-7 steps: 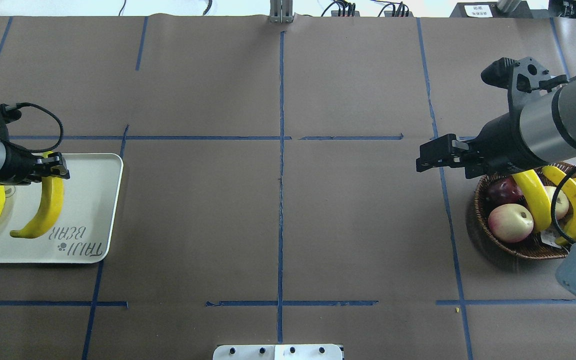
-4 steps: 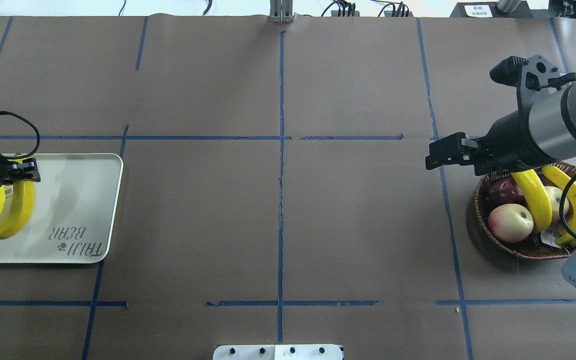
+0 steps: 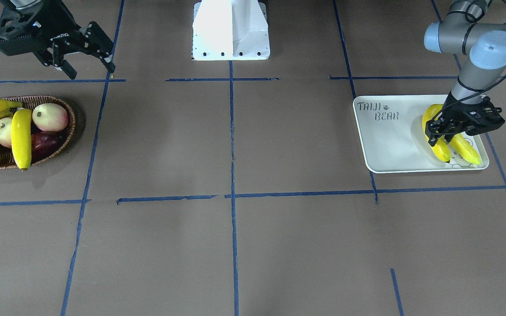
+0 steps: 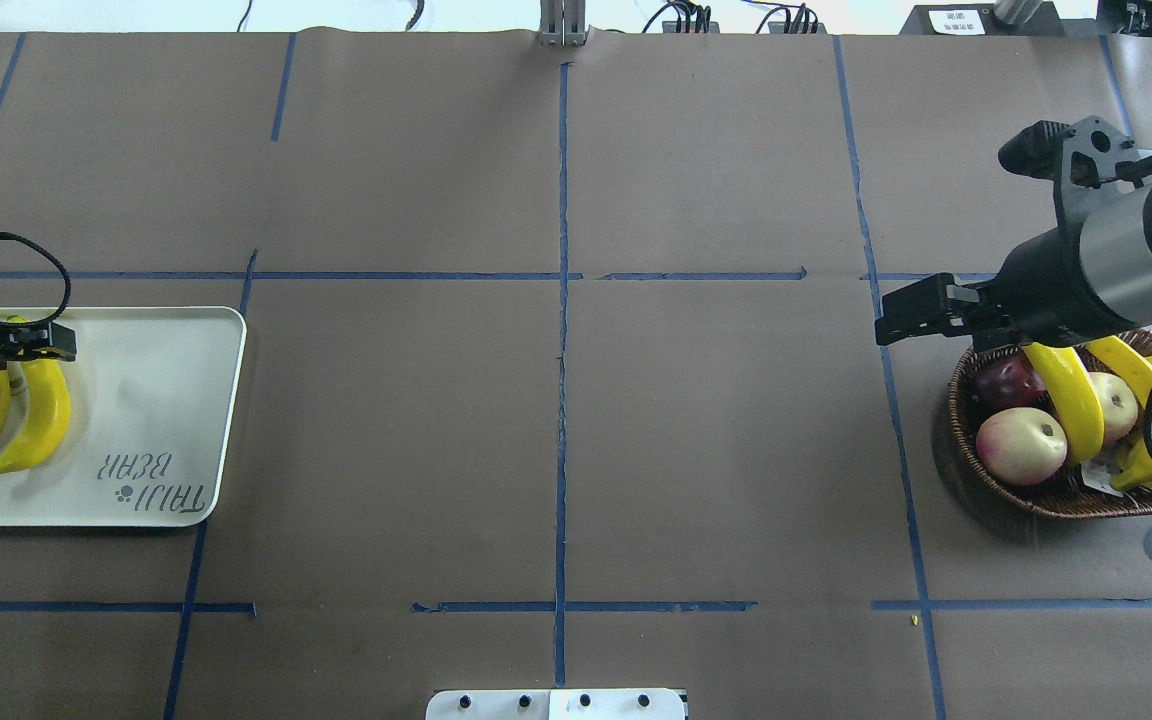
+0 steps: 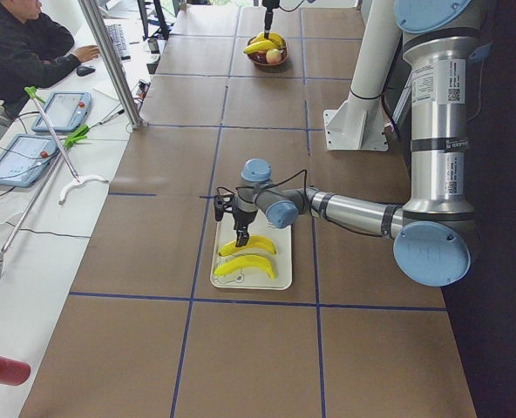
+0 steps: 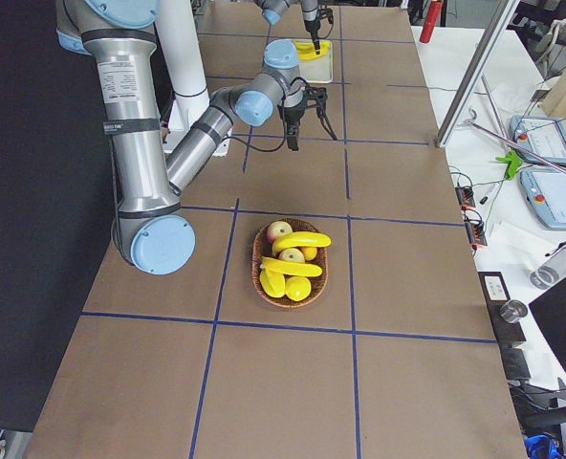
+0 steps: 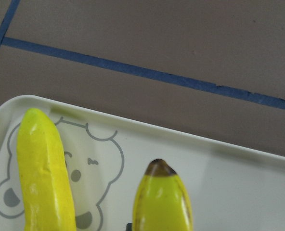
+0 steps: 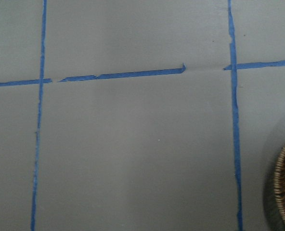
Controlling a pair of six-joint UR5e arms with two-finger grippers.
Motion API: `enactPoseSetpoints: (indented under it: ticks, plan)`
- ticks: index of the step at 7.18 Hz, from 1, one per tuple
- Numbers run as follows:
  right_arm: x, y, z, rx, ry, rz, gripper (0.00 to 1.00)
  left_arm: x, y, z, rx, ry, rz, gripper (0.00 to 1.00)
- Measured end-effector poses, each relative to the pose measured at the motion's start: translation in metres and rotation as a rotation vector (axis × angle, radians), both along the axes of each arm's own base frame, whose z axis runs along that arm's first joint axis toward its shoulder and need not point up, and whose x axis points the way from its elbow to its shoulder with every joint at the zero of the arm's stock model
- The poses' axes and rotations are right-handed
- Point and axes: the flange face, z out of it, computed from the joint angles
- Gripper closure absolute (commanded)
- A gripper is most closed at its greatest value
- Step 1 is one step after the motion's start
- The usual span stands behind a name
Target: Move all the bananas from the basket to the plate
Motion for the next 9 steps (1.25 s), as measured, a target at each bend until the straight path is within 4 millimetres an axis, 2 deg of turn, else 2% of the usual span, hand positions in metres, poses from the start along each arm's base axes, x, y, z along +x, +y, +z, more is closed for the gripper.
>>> enactPoseSetpoints:
  ticks: [1,2,3,4,5,6,7,8,9]
  plan:
    - [0.016,-0.001,0.020,0.024,0.038,-0.014,0.00,0.000,0.002,-0.013,-0.005,0.026,0.019,0.00]
    - [0.037,-0.003,0.046,0.045,0.082,-0.037,0.00,-0.002,0.001,-0.038,-0.033,0.065,0.043,0.00]
    - [0.067,-0.005,0.079,0.068,0.125,-0.078,0.00,-0.003,-0.007,-0.081,-0.064,0.100,0.054,0.00]
    - [0.100,-0.008,0.116,0.086,0.158,-0.125,0.00,0.001,-0.017,-0.136,-0.083,0.123,0.057,0.00]
    - [0.127,-0.009,0.154,0.088,0.181,-0.168,0.00,0.011,-0.023,-0.183,-0.099,0.144,0.050,0.00]
    - [0.143,-0.007,0.189,0.070,0.197,-0.199,0.01,0.028,-0.023,-0.217,-0.119,0.171,0.038,0.00]
    - [0.150,-0.001,0.216,0.042,0.193,-0.209,0.01,0.053,-0.020,-0.244,-0.140,0.200,0.034,0.00]
    - [0.152,0.004,0.240,0.011,0.167,-0.188,0.00,0.070,-0.016,-0.263,-0.155,0.224,0.028,0.00]
    - [0.152,0.007,0.266,-0.017,0.128,-0.128,0.00,0.078,-0.015,-0.274,-0.162,0.240,0.023,0.00]
